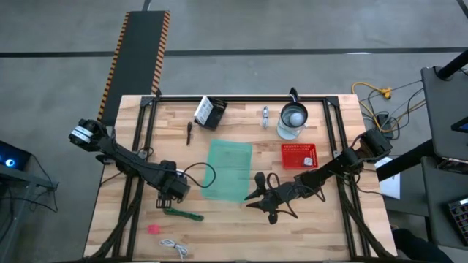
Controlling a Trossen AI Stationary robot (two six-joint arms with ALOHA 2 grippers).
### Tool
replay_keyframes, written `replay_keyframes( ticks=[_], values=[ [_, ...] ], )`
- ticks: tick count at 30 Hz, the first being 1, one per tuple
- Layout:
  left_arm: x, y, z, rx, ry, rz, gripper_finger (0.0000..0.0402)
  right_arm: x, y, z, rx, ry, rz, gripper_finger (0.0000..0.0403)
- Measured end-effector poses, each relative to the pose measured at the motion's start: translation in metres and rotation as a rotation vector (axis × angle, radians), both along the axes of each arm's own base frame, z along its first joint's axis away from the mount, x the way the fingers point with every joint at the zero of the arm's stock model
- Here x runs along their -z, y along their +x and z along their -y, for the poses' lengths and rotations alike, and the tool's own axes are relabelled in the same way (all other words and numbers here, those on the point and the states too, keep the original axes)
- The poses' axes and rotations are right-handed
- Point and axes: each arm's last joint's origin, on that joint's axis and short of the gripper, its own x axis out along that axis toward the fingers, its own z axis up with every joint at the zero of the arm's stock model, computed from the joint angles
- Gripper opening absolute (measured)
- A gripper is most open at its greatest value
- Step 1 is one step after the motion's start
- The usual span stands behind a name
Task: Pick and place items into bin
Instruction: Put the card reader box into the black basket
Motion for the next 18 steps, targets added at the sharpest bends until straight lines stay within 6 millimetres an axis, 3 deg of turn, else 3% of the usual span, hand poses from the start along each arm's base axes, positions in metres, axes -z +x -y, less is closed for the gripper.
replay_keyframes(
  ticks=[18],
  values=[
    [-0.0068,0.0017,0.0009,-0.006,0.005,-0.010,0.0159,0.0000,0.0000,0.0000,0.000,-0.001,0.000,0.0100]
  ],
)
